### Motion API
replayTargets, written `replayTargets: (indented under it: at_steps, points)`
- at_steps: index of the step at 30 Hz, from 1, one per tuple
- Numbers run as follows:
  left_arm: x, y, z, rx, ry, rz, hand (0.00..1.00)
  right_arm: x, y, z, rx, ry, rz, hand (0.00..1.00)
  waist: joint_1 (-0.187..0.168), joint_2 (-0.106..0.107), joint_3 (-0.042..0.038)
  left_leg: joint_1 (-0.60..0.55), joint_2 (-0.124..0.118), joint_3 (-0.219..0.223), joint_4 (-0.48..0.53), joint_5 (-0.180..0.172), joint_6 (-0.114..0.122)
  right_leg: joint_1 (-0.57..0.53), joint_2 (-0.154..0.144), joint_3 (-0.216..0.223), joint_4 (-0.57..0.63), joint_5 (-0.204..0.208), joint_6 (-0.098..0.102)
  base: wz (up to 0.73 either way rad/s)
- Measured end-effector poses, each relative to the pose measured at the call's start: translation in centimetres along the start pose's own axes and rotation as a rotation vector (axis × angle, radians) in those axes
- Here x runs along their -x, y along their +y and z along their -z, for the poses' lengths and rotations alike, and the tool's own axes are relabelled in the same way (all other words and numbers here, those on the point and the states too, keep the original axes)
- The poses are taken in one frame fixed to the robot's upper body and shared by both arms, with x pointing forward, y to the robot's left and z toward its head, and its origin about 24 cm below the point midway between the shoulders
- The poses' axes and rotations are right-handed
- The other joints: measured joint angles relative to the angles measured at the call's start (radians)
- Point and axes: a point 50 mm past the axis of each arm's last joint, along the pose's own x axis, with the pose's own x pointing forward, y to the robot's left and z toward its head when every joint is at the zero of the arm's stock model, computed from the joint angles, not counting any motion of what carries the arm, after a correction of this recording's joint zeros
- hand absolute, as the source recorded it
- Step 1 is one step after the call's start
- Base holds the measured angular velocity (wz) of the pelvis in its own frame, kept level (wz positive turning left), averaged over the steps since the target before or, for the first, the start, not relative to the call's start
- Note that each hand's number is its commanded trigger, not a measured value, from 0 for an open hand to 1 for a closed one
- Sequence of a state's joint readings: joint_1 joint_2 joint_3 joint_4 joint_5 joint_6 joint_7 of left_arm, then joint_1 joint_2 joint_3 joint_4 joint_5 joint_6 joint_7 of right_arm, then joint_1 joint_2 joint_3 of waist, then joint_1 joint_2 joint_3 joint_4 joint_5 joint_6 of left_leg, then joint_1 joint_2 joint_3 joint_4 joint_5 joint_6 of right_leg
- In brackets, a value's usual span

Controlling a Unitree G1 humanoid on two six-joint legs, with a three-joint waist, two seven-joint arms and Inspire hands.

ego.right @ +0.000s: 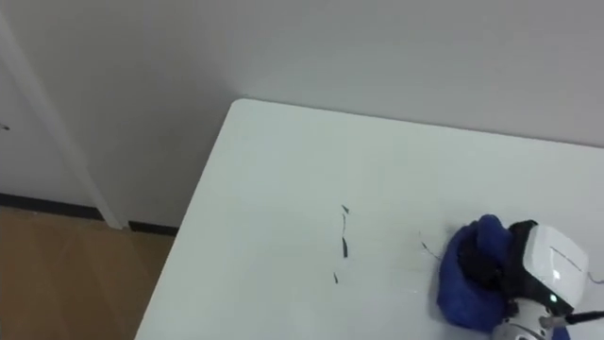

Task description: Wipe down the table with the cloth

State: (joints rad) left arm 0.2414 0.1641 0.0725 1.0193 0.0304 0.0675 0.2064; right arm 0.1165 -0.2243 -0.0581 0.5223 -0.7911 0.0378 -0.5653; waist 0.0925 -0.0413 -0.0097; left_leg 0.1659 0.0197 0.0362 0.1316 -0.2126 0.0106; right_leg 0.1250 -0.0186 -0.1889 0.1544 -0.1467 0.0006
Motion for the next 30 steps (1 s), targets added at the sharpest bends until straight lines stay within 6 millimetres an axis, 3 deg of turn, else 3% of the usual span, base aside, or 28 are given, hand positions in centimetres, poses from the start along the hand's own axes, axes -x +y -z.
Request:
replayTargets:
  at_steps: [2, 4, 5, 6, 9, 11, 13, 14, 17, 18, 20, 22, 25, 28, 30]
  points:
    - [0.0, -0.4, -0.5, -0.014, -0.014, 0.0, 0.0, 0.2, 0.4, -2.9, 0.007, -0.104, -0.04, 1.0, 0.022, 0.004, 0.0023, 0.0, 0.008, 0.019, 0.0, -0.003, -0.005, -0.009, 0.008, 0.009, 0.001, 0.005, -0.008, -0.33]
    - [0.0, -1.2, -1.5, -0.035, -0.045, 0.0, 0.0, 0.7, 1.4, -7.8, 0.009, -0.276, -0.114, 1.0, 0.049, 0.006, 0.0035, -0.004, 0.014, 0.029, 0.0, -0.002, -0.01, -0.019, 0.014, 0.01, 0.004, 0.008, -0.012, -0.15]
    - [0.0, -1.4, -1.8, -0.032, -0.052, 0.001, 0.0, 0.7, 1.6, -9.0, 0.019, -0.325, -0.133, 1.0, 0.06, 0.007, 0.005, -0.006, 0.016, 0.033, 0.0, -0.002, -0.011, -0.023, 0.016, 0.01, 0.005, 0.009, -0.015, -0.12]
    - [0.0, -1.7, -2.2, -0.031, -0.063, 0.006, 0.0, 0.9, 2.0, -11.3, 0.028, -0.406, -0.161, 1.0, 0.082, 0.006, 0.0089, -0.011, 0.02, 0.036, 0.0, -0.002, -0.014, -0.029, 0.018, 0.008, 0.005, 0.011, -0.017, -0.06]
    - [0.0, -1.9, -2.7, -0.032, -0.078, 0.01, 0.0, 1.1, 2.1, -15.7, 0.039, -0.554, -0.197, 1.0, 0.109, -0.001, 0.0186, -0.037, 0.02, 0.012, 0.004, 0.0, -0.016, -0.04, 0.017, -0.018, -0.002, 0.011, -0.018, 0.22]
    - [0.1, -1.9, -2.0, -0.034, -0.063, 0.01, 0.0, 1.1, 1.9, -16.5, 0.032, -0.585, -0.205, 1.0, 0.12, 0.002, 0.0205, -0.047, 0.018, -0.008, 0.005, 0.001, -0.016, -0.04, 0.013, -0.046, -0.004, 0.011, -0.018, 0.36]
    - [0.2, -1.8, -1.2, -0.037, -0.042, 0.012, 0.0, 0.8, 1.6, -16.4, 0.021, -0.587, -0.19, 1.0, 0.13, 0.005, 0.0321, -0.064, 0.016, -0.015, 0.015, 0.001, -0.014, -0.05, 0.009, -0.063, -0.005, 0.011, -0.018, 0.17]
    - [0.3, -1.7, -0.8, -0.037, -0.031, 0.011, 0.0, 0.8, 1.6, -16.4, 0.015, -0.591, -0.188, 1.0, 0.126, 0.004, 0.0308, -0.068, 0.014, -0.015, 0.016, 0.001, -0.014, -0.055, 0.008, -0.061, -0.006, 0.011, -0.018, -0.03]
    - [0.6, -1.3, 1.2, -0.036, 0.029, 0.009, 0.0, 0.8, 2.0, -15.2, -0.025, -0.572, -0.189, 1.0, 0.095, 0.008, 0.0271, -0.07, 0.01, -0.017, 0.02, 0.002, -0.012, -0.052, 0.002, -0.064, -0.006, 0.009, -0.015, 0.04]
    - [0.7, -1.2, 2.1, -0.031, 0.052, 0.01, 0.0, 0.9, 2.4, -14.1, -0.03, -0.542, -0.194, 1.0, 0.085, 0.008, 0.0216, -0.068, 0.008, -0.017, 0.02, 0.003, -0.011, -0.048, -0.001, -0.064, -0.007, 0.007, -0.012, 0.12]
    - [0.8, -1.0, 2.4, -0.044, 0.058, 0.007, 0.0, 0.9, 2.7, -12.5, -0.042, -0.495, -0.187, 1.0, 0.065, 0.008, 0.0187, -0.054, 0.004, -0.016, 0.02, 0.002, -0.008, -0.026, -0.006, -0.065, -0.014, 0.003, -0.006, 0.2]
    - [0.8, -0.4, 3.0, -0.02, 0.081, -0.01, 0.0, 1.3, 2.8, -9.5, -0.085, -0.391, -0.158, 1.0, 0.044, 0.006, 0.0104, -0.041, -0.003, -0.014, 0.02, 0.001, -0.003, -0.006, -0.012, -0.065, -0.021, -0.001, 0.002, 0.14]
    - [0.8, 0.7, 3.3, -0.008, 0.084, -0.047, 0.0, 2.0, 2.6, -6.0, -0.114, -0.289, -0.117, 1.0, 0.017, 0.003, 0.0055, -0.027, -0.01, -0.013, 0.02, 0.002, 0.004, 0.009, -0.02, -0.065, -0.02, -0.004, 0.007, 0.05]
    - [1.0, 2.0, 4.2, 0.007, 0.099, -0.097, 0.0, 3.1, 2.3, -0.7, -0.132, -0.083, -0.032, 1.0, -0.035, 0.007, -0.0036, -0.01, -0.018, -0.012, 0.023, -0.004, 0.016, 0.034, -0.029, -0.066, -0.02, -0.004, 0.018, 0.03]
    - [1.0, 1.9, 4.1, 0.01, 0.094, -0.097, 0.0, 3.4, 2.1, 1.0, -0.136, -0.007, -0.006, 1.0, -0.049, 0.009, -0.0054, 0.002, -0.018, -0.009, 0.022, -0.006, 0.02, 0.045, -0.033, -0.064, -0.02, -0.004, 0.024, 0.0]
